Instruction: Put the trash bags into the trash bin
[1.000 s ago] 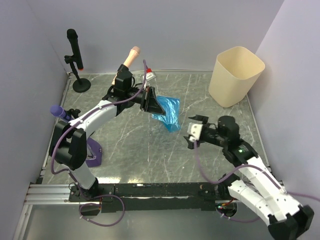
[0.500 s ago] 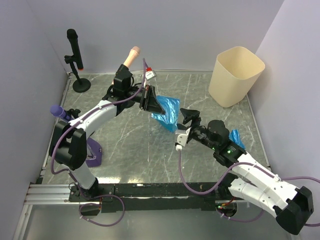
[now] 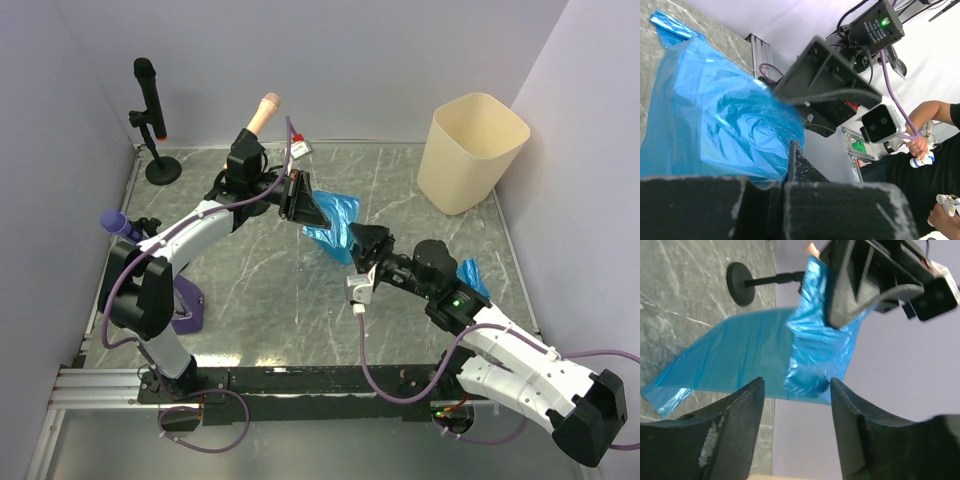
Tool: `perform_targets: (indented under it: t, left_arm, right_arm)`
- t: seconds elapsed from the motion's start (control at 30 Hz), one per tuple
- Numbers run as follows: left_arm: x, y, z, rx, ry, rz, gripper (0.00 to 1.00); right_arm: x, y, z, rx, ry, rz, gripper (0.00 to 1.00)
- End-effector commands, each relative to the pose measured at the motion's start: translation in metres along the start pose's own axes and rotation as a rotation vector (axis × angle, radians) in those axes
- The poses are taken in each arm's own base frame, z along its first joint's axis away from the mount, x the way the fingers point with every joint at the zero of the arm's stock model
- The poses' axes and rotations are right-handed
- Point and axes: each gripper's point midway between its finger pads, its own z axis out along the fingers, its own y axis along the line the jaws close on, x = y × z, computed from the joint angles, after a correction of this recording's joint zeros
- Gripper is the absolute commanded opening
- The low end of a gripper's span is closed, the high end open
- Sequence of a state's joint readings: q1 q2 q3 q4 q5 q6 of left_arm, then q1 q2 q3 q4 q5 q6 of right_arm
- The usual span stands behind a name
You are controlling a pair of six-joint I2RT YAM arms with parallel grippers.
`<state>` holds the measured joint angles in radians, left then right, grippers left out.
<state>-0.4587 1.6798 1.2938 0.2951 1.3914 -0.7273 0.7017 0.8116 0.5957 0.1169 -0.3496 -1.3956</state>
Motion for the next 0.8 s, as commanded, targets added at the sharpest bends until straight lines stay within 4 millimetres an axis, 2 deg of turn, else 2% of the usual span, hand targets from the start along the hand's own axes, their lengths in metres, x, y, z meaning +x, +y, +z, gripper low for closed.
perform_targets:
  t: [0.0,0.07,0.23,0.33,0.53,0.57,0.67,0.73,0.77]
  left_arm:
    - [-0.003,-0.011,-0.002,0.027,0.013,0.051,0.01]
    - [-0.003,-0.012,-0.002,0.030,0.017,0.054,0.01]
    - [-0.002,-0.011,-0.002,0.034,0.019,0.051,0.01]
    - [-0.003,-0.010,-0.002,0.034,0.019,0.051,0.01]
    - [-0.004,-0.008,-0.002,0.031,0.015,0.051,0.01]
    - [-0.005,-0.008,-0.002,0.030,0.014,0.054,0.01]
    - [-0.006,-0.008,-0.002,0.033,0.016,0.051,0.01]
    - [-0.007,-0.010,-0.003,0.033,0.015,0.061,0.01]
    - [-0.011,-0.009,-0.005,0.016,0.002,0.076,0.05]
  right_arm:
    - [-0.020,-0.012,0.006,-0.010,-0.093,-0.082,0.57]
    - [-0.019,-0.013,0.007,-0.009,-0.090,-0.085,0.53]
    - [-0.022,-0.023,0.010,0.029,-0.095,-0.102,0.51]
    - [-0.025,-0.029,0.011,0.052,-0.096,-0.103,0.47]
    - [-0.029,-0.038,0.008,0.101,-0.091,-0.114,0.48]
    - [-0.028,-0.038,0.008,0.097,-0.084,-0.112,0.43]
    - [-0.023,-0.035,0.011,0.055,-0.054,-0.088,0.18]
    - [-0.021,-0.037,0.010,0.055,-0.038,-0.074,0.09]
    - [-0.021,-0.038,0.009,0.051,-0.033,-0.062,0.02]
